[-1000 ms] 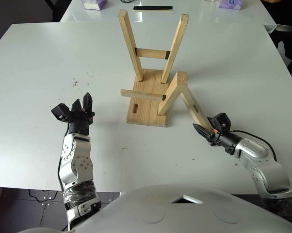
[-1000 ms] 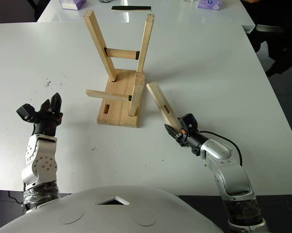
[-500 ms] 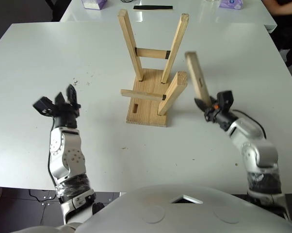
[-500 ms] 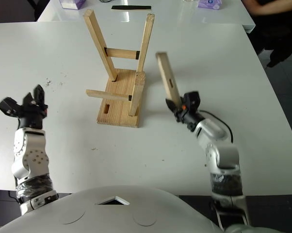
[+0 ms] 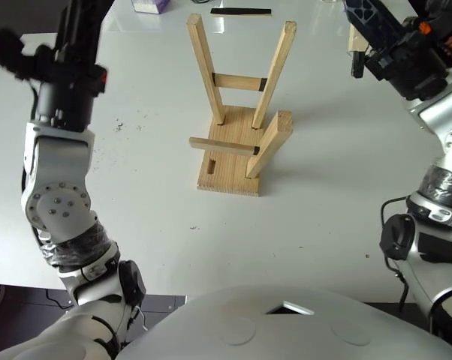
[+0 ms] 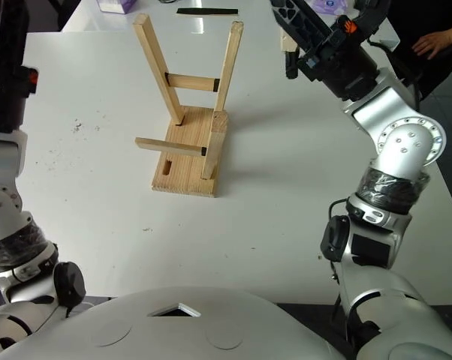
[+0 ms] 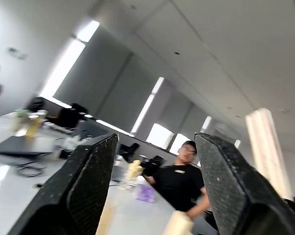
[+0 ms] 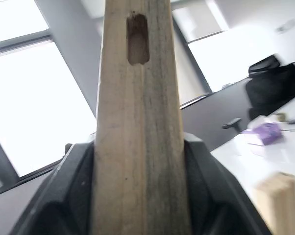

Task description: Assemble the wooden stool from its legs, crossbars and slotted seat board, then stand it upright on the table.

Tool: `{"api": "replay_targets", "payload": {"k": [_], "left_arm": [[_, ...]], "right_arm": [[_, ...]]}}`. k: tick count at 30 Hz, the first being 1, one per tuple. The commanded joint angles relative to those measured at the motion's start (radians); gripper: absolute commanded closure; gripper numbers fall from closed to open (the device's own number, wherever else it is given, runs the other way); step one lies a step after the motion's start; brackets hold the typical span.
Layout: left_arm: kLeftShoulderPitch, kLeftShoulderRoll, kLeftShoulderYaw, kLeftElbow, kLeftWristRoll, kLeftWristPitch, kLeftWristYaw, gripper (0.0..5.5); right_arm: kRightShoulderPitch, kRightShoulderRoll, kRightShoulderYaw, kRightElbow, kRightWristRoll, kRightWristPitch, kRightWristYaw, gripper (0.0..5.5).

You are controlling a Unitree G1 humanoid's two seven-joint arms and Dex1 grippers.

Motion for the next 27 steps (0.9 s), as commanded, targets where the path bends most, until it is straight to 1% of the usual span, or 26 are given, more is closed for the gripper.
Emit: {"api": "replay_targets", "payload": {"k": [1, 5, 10, 13, 22, 27], "left_arm": [[-0.075, 0.083, -0.071, -0.023, -0.134, 0.105, -0.116, 2.60], [-0.100, 0.145, -0.091, -0.006, -0.262, 0.182, -0.149, 2.01], [-0.122, 0.200, -0.119, -0.014, -0.393, 0.246, -0.169, 1.98], [-0.131, 0.220, -0.141, -0.016, -0.443, 0.266, -0.163, 1.98], [-0.174, 0.238, -0.200, -0.012, -0.446, 0.276, -0.167, 1.98], [-0.174, 0.248, -0.213, -0.008, -0.431, 0.280, -0.184, 1.98]], "right_arm": [[-0.100, -0.100, 0.066, -0.008, 0.035, 0.067, 0.134, 3.46], [-0.140, -0.150, 0.138, -0.033, 0.004, 0.070, 0.241, 3.46], [-0.099, -0.173, 0.203, -0.097, -0.017, 0.067, 0.300, 3.46], [-0.064, -0.184, 0.223, -0.117, -0.037, 0.054, 0.324, 3.46], [-0.011, -0.249, 0.296, -0.153, -0.124, 0.011, 0.450, 3.46], [-0.020, -0.238, 0.318, -0.161, -0.134, 0.006, 0.449, 3.46]]}}
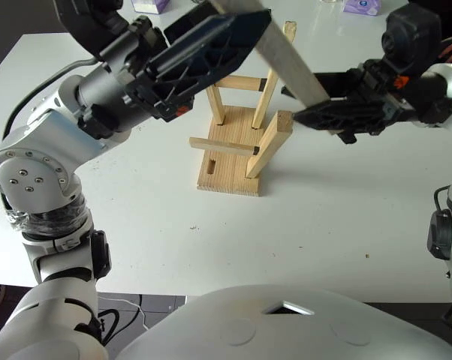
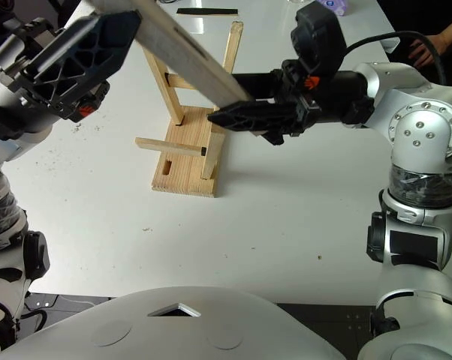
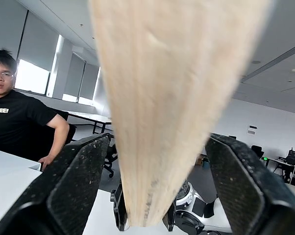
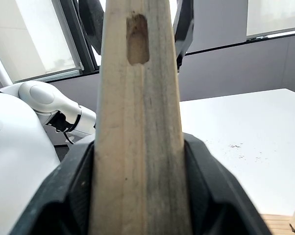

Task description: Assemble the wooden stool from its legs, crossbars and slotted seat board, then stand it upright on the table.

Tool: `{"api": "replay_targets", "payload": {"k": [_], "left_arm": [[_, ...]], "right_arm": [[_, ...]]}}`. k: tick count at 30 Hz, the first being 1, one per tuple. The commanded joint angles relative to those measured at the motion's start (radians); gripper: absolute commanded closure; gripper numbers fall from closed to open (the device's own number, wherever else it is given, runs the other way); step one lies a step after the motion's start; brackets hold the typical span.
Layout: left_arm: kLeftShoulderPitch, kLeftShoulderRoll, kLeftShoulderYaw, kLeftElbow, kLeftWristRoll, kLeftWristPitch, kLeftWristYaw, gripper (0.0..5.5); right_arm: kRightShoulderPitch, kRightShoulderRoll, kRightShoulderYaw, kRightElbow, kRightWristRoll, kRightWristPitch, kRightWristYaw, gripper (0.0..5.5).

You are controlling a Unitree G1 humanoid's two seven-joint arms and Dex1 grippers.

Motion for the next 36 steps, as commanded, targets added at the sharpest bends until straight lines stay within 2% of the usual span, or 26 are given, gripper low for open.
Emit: {"api": "replay_targets", "payload": {"k": [1, 11, 21, 34, 35, 36], "left_arm": [[-0.016, 0.024, -0.014, 0.001, 0.017, 0.018, -0.020, 1.98], [0.015, 0.034, -0.029, -0.022, 0.074, 0.015, -0.049, 1.98], [0.020, 0.032, -0.025, -0.018, 0.105, 0.001, -0.066, 3.38], [0.045, 0.036, 0.005, -0.006, 0.162, -0.016, -0.113, 3.41], [0.047, 0.038, 0.010, -0.001, 0.169, -0.017, -0.120, 3.42], [0.049, 0.041, 0.014, 0.003, 0.176, -0.018, -0.128, 3.43]], "right_arm": [[-0.014, -0.001, 0.019, -0.017, -0.019, -0.016, 0.005, 3.46], [-0.014, 0.010, 0.031, -0.027, -0.019, -0.013, -0.006, 3.46], [-0.006, 0.007, 0.032, -0.016, -0.034, -0.014, -0.009, 3.46], [0.011, -0.005, 0.033, 0.047, -0.126, -0.108, 0.036, 3.46], [0.012, 0.000, 0.031, 0.050, -0.134, -0.127, 0.039, 3.09], [0.011, 0.003, 0.030, 0.056, -0.140, -0.139, 0.042, 2.96]]}}
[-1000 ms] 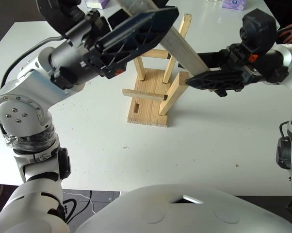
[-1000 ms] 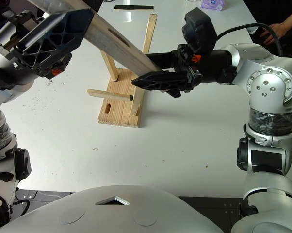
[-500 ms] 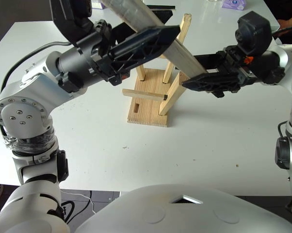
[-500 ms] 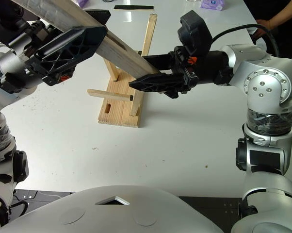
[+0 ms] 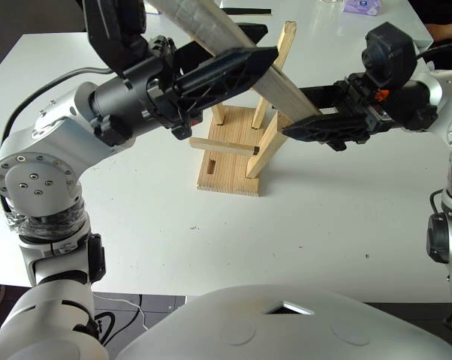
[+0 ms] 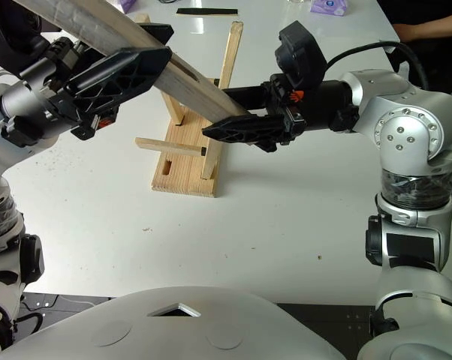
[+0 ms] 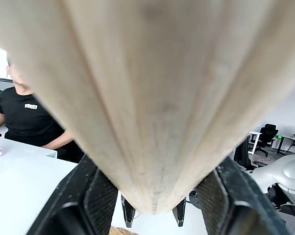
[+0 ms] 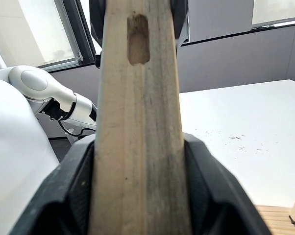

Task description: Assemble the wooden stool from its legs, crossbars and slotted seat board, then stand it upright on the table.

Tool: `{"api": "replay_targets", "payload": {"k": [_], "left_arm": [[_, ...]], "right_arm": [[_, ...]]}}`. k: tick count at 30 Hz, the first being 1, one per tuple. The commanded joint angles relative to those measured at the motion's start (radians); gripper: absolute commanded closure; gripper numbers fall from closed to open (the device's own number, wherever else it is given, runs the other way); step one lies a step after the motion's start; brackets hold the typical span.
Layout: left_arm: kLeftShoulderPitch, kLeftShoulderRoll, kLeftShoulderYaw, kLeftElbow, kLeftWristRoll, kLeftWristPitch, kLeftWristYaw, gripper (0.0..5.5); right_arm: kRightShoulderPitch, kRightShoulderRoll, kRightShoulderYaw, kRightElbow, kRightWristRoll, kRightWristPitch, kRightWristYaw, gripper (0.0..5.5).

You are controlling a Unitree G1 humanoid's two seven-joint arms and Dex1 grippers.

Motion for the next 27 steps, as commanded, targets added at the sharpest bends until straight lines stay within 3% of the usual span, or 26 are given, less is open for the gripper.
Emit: {"api": "replay_targets", "payload": {"k": [1, 5, 12, 18, 22, 27], "left_arm": [[0.019, 0.017, 0.048, 0.025, 0.018, -0.016, -0.044, 3.44], [0.009, 0.039, 0.076, 0.050, 0.059, -0.025, -0.081, 3.44], [0.017, 0.182, 0.199, 0.183, 0.277, -0.097, -0.214, 3.45], [0.176, 0.336, 0.270, 0.367, 0.581, -0.232, -0.426, 3.45], [0.321, 0.299, 0.281, 0.436, 0.710, -0.310, -0.458, 3.45], [0.476, 0.175, 0.177, 0.450, 0.820, -0.384, -0.464, 3.45]], "right_arm": [[0.000, -0.005, -0.029, 0.038, -0.045, -0.073, 0.009, 2.76], [-0.013, 0.018, -0.053, 0.055, -0.040, -0.074, -0.041, 2.21], [-0.021, 0.057, -0.136, 0.111, -0.043, -0.106, -0.168, 2.18], [0.028, 0.077, -0.188, 0.091, -0.060, -0.147, -0.241, 2.18], [0.028, 0.092, -0.205, 0.088, -0.060, -0.174, -0.266, 2.18], [0.005, 0.106, -0.175, 0.123, -0.092, -0.216, -0.253, 2.18]]}}
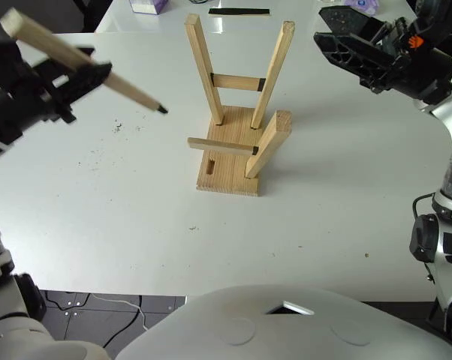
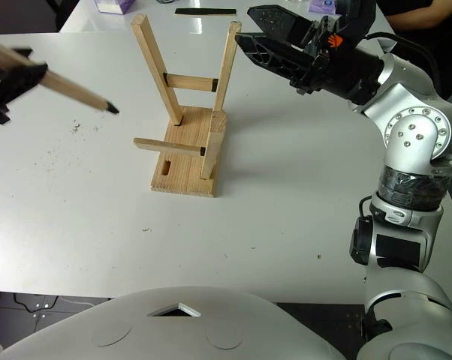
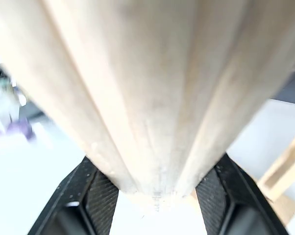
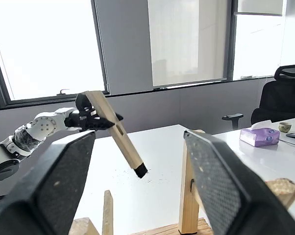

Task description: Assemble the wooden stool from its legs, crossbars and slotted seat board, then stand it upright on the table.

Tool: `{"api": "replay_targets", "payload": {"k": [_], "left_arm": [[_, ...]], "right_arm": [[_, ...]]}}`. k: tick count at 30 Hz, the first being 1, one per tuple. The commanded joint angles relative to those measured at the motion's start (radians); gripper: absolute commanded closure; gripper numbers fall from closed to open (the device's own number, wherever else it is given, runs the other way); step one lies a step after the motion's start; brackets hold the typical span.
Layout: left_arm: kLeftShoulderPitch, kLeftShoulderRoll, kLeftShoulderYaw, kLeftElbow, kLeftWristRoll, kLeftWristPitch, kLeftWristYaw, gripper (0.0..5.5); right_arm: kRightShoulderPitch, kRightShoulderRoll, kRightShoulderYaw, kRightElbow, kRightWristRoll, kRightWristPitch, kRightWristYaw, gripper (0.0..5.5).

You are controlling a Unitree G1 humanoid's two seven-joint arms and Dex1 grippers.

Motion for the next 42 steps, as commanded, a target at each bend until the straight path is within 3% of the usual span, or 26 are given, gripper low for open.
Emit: {"api": "replay_targets", "payload": {"k": [1, 8, 14, 23, 28, 42], "left_arm": [[0.092, -0.096, -0.087, -0.016, 0.063, -0.029, 0.003, 3.45], [0.151, -0.176, -0.143, -0.194, 0.027, 0.043, 0.065, 3.45], [0.161, -0.143, -0.158, -0.362, -0.047, 0.127, 0.056, 3.45], [0.000, -0.125, -0.138, -0.357, -0.056, 0.107, 0.037, 3.45], [0.024, -0.141, -0.212, -0.327, 0.004, 0.061, -0.011, 3.45], [0.101, -0.190, -0.268, -0.350, 0.037, 0.030, -0.026, 3.45]], "right_arm": [[-0.035, 0.010, 0.032, 0.034, -0.047, -0.044, 0.022, 2.18], [-0.071, 0.024, 0.055, 0.086, -0.083, -0.076, 0.048, 2.18], [-0.070, 0.033, 0.054, 0.093, -0.097, -0.082, 0.045, 2.18], [-0.050, 0.035, 0.062, 0.092, -0.134, -0.110, 0.053, 2.18], [-0.064, 0.028, 0.057, 0.114, -0.156, -0.130, 0.058, 2.18], [-0.072, 0.011, 0.050, 0.173, -0.193, -0.153, 0.087, 2.18]]}}
